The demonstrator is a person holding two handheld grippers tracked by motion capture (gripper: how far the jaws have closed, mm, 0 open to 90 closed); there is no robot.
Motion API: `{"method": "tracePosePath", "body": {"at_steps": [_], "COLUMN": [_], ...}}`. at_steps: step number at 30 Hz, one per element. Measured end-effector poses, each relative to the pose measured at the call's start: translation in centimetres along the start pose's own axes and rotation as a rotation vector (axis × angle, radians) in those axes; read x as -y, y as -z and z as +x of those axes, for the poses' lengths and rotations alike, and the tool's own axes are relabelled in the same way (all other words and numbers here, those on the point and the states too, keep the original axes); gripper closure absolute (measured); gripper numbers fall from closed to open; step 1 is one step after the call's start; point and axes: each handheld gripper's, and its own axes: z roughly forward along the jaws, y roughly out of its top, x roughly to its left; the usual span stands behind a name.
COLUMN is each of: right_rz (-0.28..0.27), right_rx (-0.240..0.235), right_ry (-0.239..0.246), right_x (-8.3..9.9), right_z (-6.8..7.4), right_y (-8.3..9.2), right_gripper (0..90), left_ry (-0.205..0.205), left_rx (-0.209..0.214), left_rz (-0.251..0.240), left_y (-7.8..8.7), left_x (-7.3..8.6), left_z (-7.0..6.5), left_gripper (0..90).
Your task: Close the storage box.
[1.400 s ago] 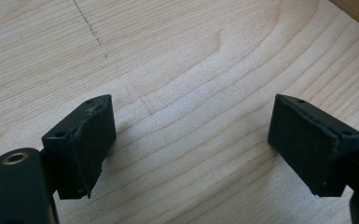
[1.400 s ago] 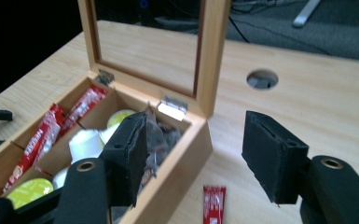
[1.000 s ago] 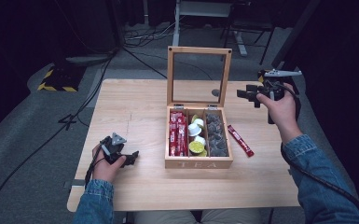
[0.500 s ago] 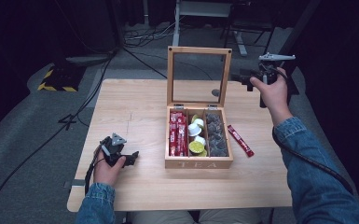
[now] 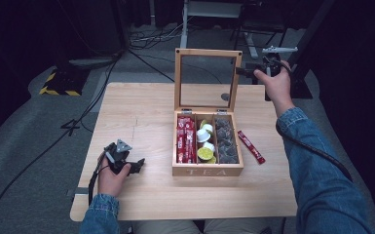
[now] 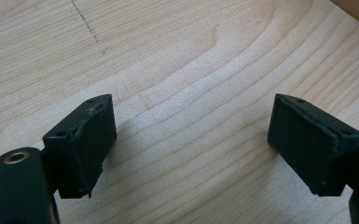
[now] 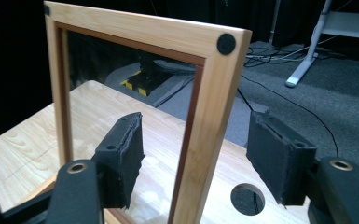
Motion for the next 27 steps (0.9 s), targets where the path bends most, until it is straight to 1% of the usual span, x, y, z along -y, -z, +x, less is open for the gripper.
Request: {"method": "tracePosePath", "body": {"at_steps": [4,5,9,15,16,17,21,24,25,27], "right_rz": [0.007,0.007,0.016,0.016,0.019,0.018,0.013,0.007,0.008,0.008], "right_rx": [-0.002,-0.002,-0.01,-0.024,-0.035,-0.036,-0.043,-0.044,-0.043,-0.042], "right_ry": [0.004,0.004,0.008,0.005,0.004,0.005,0.001,-0.003,-0.003,0.0], "right_x": [-0.1,-0.1,-0.1,-0.3,-0.4,-0.4,-0.5,-0.7,-0.7,-0.8], "right_z": [-0.5,-0.5,-0.8,-0.8,-0.7,-0.7,-0.6,-0.4,-0.3,-0.2], "right_y": [-1.0,-1.0,-2.3,-3.2,-3.6,-3.8,-4.0,-3.9,-3.8,-3.7], "right_gripper": [36.7,36.7,37.2,37.5,37.9,38.1,39.5,39.3,39.3,39.4], "left_ry": [0.0,0.0,0.0,-0.001,-0.003,-0.002,-0.005,0.005,-0.001,0.0], "left_rx": [0.0,0.0,0.001,0.001,0.001,0.003,0.003,0.005,0.003,0.004], "left_rz": [0.0,0.0,-0.001,0.0,0.001,0.001,0.001,-0.002,-0.001,-0.001], "left_y": [0.0,0.0,0.0,0.0,0.0,0.0,0.0,0.0,0.0,0.0], "left_x": [0.0,0.0,0.0,0.0,0.0,0.0,0.0,0.0,0.0,0.0], "left_z": [0.0,0.0,0.0,0.0,0.0,0.0,0.1,0.0,0.0,0.0], "left_gripper": [15.6,15.7,15.7,15.6,15.6,15.6,15.6,15.6,15.6,15.6]}}
